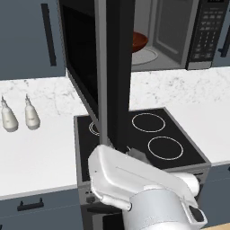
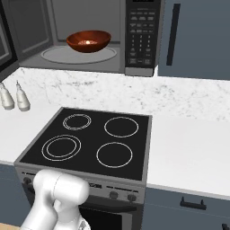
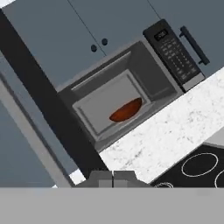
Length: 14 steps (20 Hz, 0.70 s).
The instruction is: Open the microwave, place the bowl with waffle inside the microwave, then close the microwave door and turn it on.
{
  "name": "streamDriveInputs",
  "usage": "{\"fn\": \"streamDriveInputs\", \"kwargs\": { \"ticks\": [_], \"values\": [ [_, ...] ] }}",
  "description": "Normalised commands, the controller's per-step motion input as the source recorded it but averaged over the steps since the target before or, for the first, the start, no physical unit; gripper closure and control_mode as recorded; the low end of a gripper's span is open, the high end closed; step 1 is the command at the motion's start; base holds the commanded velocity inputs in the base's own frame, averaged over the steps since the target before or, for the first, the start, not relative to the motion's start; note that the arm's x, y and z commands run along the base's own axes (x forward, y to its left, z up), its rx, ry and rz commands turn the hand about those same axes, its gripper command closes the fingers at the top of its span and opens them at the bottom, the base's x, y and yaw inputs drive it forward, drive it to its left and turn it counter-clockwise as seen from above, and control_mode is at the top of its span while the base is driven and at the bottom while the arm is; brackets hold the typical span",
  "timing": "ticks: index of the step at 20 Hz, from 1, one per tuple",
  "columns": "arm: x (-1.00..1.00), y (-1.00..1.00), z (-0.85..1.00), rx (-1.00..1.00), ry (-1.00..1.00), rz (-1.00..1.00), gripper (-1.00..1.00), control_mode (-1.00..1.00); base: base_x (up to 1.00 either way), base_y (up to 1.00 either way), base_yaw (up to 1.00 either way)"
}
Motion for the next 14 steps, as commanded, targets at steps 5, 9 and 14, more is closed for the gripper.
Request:
{"fn": "streamDriveInputs", "kwargs": {
  "ticks": [5, 9, 14],
  "values": [
    [0.34, 0.98, -0.34, -0.34, -0.01, -0.17, 1.00, -1.00, 0.00, 0.00, 0.00],
    [1.00, 0.96, -0.49, -0.32, 0.16, -0.32, 1.00, -1.00, 0.00, 0.00, 0.00],
    [1.00, 0.60, -0.33, -0.29, 0.07, -0.36, 1.00, -1.00, 0.00, 0.00, 0.00]
  ]
}}
